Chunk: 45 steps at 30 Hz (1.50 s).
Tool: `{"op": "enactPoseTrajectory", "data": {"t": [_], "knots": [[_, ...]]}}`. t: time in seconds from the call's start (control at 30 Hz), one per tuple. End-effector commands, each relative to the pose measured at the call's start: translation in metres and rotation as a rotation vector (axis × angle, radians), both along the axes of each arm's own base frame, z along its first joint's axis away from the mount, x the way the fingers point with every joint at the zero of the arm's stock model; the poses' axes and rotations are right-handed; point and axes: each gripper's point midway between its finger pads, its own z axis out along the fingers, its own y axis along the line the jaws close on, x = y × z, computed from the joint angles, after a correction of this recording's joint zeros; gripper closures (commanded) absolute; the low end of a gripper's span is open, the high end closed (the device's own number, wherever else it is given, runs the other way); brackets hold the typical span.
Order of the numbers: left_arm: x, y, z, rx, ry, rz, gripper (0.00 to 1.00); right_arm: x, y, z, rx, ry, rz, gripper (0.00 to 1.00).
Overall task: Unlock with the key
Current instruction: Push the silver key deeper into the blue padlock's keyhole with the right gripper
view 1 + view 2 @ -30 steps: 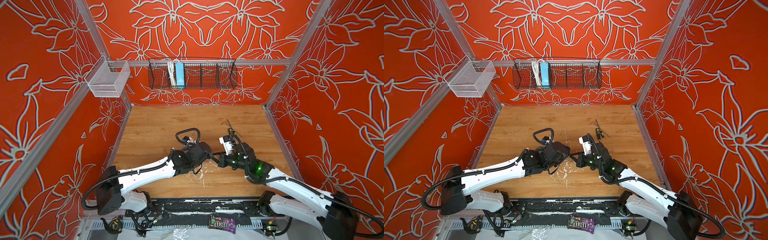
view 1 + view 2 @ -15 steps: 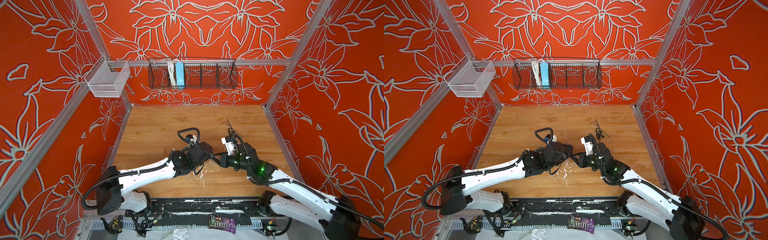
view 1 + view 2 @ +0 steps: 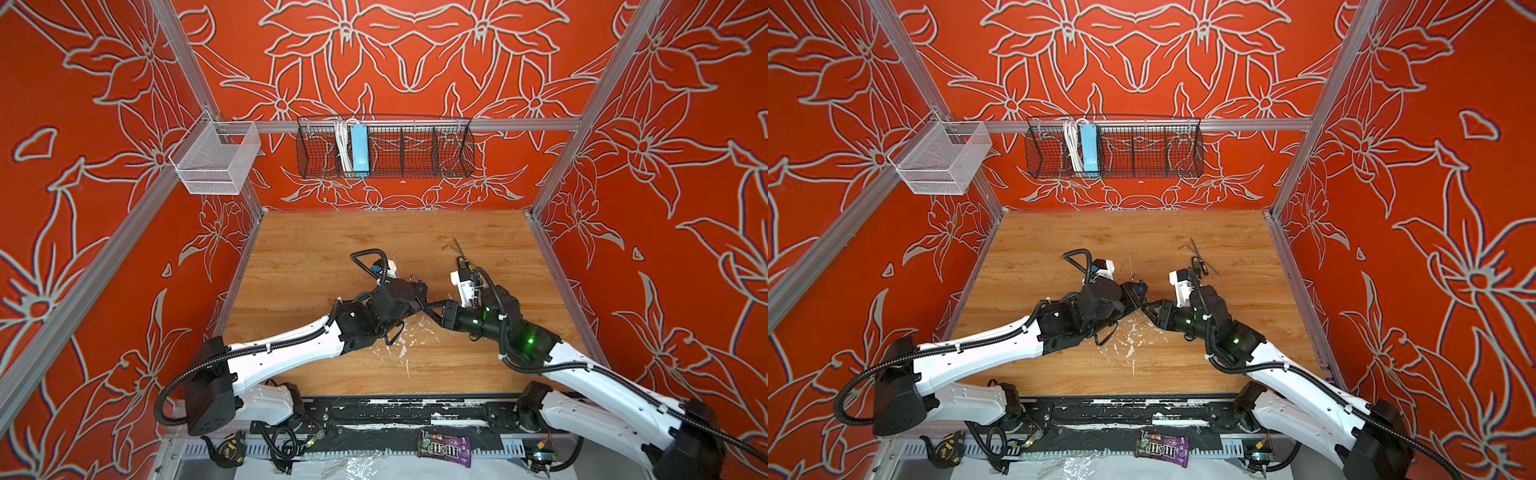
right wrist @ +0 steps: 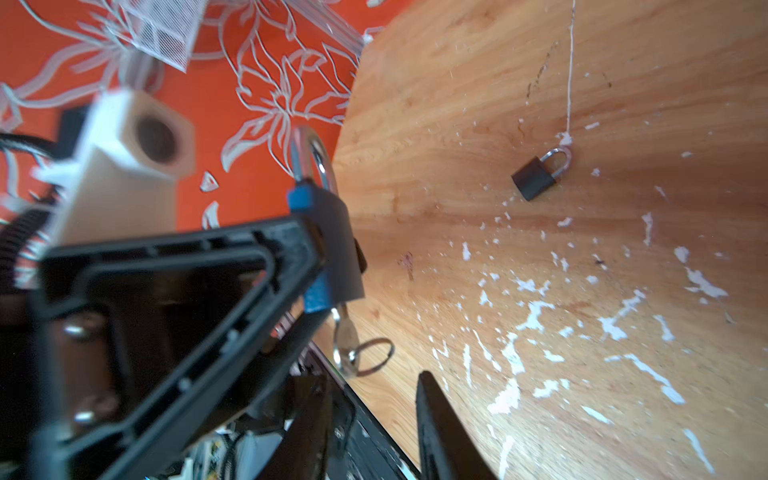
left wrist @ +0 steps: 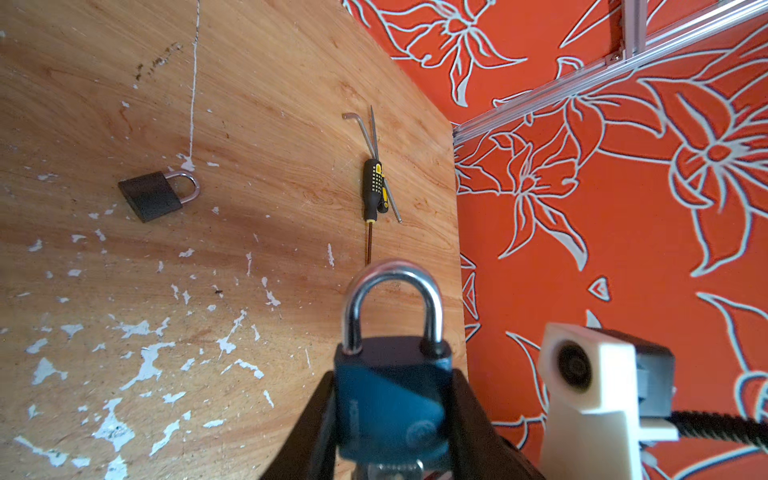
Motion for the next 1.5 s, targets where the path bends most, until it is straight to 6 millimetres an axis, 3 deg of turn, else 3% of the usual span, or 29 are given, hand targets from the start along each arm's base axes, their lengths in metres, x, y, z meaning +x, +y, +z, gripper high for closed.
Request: {"op": "enactPoseTrajectory", "data": {"t": [0.0,0.2,0.4,0.6,0.97,1.27,1.47], "knots": [[0.004,0.000,0.021,-0.055,-0.057,0.002,1.00,0.005,0.002,0.019,0.101,-0.025,-0.051,0.63],[0.006,-0.001,0.019,-0.063,-0.043,0.007,1.00,0.006,0.003,0.036,0.114,-0.104,-0.066,0.65],[0.006,0.001,0.021,-0.062,-0.030,0.015,1.00,0.008,-0.004,0.028,0.056,-0.103,-0.100,0.69],[0.007,0.003,0.020,-0.062,-0.025,0.023,1.00,0.008,-0.001,0.035,0.044,-0.127,-0.078,0.74],[0.005,0.004,0.021,-0.086,-0.004,0.025,1.00,0.015,0.008,0.024,-0.018,-0.135,-0.058,0.85],[0.005,0.006,0.017,-0.076,0.015,0.035,1.00,0.014,-0.001,0.028,-0.067,-0.163,-0.071,0.81],[0.004,0.002,0.021,-0.089,0.021,0.020,1.00,0.015,0.007,0.026,-0.063,-0.159,-0.044,0.85]]}}
